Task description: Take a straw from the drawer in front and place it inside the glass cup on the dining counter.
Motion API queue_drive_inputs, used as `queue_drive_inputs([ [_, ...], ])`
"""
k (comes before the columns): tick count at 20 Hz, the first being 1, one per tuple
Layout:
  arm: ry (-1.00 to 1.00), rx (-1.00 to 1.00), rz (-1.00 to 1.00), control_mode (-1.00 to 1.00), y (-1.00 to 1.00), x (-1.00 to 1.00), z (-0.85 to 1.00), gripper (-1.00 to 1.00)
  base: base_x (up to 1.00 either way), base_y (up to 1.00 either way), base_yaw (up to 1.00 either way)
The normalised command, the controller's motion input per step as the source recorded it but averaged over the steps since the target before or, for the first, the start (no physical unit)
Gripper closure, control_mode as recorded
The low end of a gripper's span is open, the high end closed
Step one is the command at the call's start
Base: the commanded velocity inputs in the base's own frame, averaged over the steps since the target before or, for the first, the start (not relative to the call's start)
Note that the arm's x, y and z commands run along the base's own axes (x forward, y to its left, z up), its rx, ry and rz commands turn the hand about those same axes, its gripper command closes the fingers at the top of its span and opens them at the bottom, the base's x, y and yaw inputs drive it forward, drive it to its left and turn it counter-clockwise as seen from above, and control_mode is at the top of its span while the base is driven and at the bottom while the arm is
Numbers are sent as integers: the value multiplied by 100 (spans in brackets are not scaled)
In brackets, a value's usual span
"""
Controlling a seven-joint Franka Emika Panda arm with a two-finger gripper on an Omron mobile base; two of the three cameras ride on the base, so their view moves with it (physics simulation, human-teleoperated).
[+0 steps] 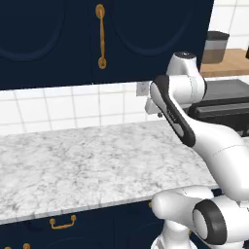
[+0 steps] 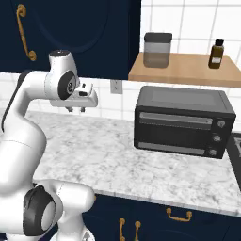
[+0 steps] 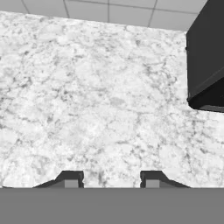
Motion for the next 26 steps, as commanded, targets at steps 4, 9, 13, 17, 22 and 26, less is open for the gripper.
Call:
queue_drive_inputs([
  [4,0,0,0,100,0,0,0,-100,-41,0,0],
  [9,0,0,0,100,0,0,0,-100,-90,-26,4],
  [13,0,0,0,100,0,0,0,-100,-12,-86,40],
  [17,0,0,0,100,0,0,0,-100,0,-78,62],
  [22,0,0,0,100,0,0,0,-100,0,-78,64],
  [26,0,0,0,100,0,0,0,-100,0,-92,59],
])
